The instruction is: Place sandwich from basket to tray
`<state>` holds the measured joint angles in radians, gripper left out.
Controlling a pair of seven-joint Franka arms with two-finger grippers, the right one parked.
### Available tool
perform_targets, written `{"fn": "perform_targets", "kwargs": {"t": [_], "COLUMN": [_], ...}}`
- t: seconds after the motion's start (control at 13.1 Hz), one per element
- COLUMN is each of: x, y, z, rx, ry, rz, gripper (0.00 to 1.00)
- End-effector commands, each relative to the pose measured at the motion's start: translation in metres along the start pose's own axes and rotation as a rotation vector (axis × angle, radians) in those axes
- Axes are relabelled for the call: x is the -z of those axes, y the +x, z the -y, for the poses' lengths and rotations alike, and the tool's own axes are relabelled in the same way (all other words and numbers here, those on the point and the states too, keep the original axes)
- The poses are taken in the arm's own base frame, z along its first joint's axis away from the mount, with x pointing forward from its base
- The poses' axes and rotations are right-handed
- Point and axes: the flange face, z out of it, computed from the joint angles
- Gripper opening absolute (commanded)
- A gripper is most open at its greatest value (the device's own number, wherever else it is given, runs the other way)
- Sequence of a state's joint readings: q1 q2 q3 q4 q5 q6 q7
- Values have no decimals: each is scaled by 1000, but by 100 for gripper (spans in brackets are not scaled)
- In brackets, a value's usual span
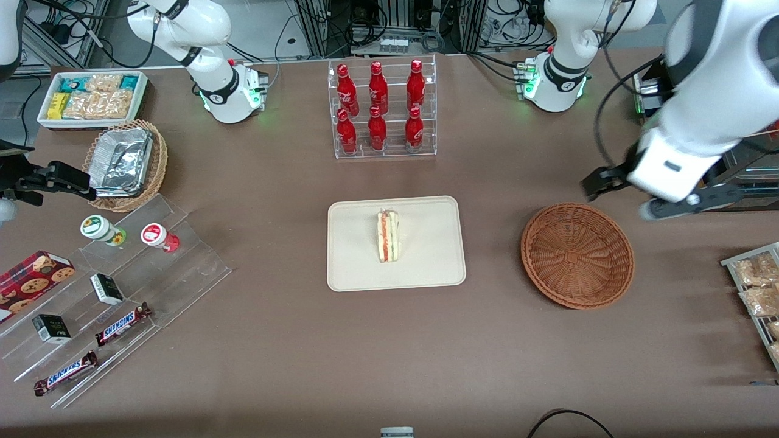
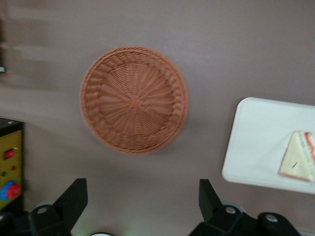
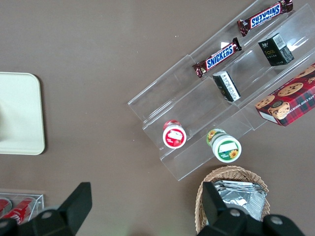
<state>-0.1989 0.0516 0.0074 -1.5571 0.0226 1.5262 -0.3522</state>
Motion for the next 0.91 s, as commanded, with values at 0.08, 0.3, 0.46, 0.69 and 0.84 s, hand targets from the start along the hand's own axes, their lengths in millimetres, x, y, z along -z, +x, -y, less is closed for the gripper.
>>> {"fn": "perform_targets", "kwargs": {"t": [0.08,0.3,0.46,0.69,0.84], "x": [17,27,29,30,29], "y": [-32,-41,-42,-31,-11], "z": [48,57,57,55,53], "rx": [-68,-102,-112,-109,-109], "ry": [-7,-6,-7,-10,-21], "rz": [10,13,10,2,4], "gripper": [100,100,100,100,100]}}
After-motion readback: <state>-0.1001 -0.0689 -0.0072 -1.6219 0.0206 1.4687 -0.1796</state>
